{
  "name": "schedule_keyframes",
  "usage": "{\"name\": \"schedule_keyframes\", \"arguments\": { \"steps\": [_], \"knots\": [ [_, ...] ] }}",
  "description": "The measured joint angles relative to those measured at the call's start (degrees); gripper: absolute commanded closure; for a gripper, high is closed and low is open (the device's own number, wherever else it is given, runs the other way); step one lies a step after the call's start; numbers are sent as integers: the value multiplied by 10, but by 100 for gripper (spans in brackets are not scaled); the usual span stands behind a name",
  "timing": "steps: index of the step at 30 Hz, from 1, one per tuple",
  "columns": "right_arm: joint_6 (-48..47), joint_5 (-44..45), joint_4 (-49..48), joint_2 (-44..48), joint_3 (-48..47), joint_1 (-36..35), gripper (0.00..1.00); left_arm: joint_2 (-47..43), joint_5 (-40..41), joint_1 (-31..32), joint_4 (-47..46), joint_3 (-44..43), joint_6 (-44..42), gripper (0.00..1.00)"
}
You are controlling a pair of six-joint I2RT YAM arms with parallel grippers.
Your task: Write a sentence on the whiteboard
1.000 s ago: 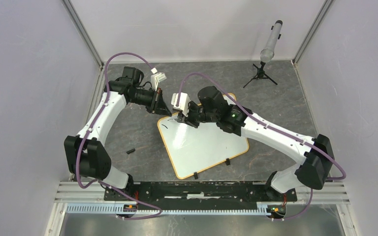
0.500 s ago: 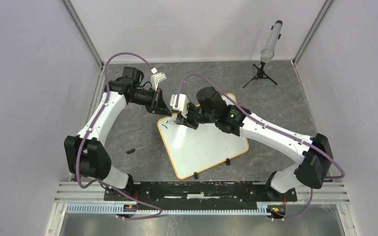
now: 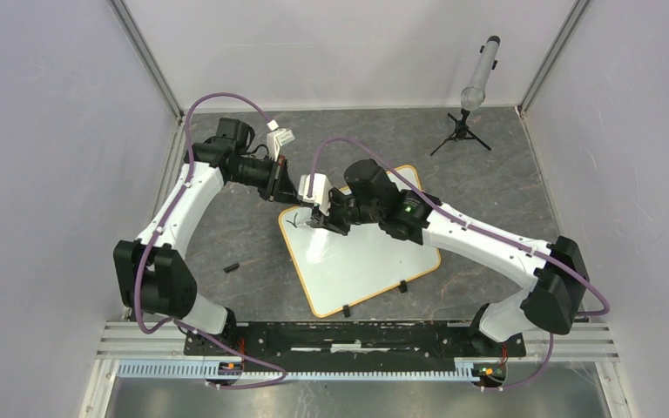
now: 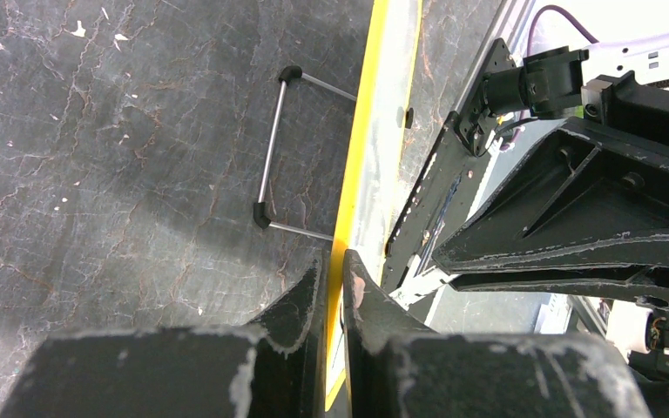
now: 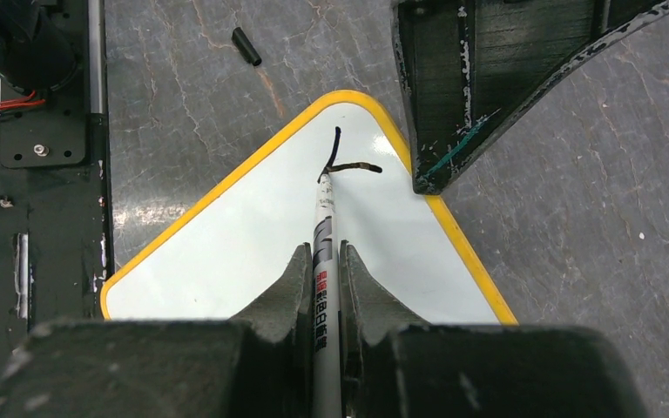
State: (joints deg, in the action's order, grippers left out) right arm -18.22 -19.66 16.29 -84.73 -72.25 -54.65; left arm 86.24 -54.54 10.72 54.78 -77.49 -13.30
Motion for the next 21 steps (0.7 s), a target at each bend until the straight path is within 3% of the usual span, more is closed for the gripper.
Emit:
{"name": "schedule_keyframes", "arguments": {
  "steps": [21],
  "knots": [
    [1,-17,0,26,61,-3,100,0,3,0,0,0,0,98]
  ]
}}
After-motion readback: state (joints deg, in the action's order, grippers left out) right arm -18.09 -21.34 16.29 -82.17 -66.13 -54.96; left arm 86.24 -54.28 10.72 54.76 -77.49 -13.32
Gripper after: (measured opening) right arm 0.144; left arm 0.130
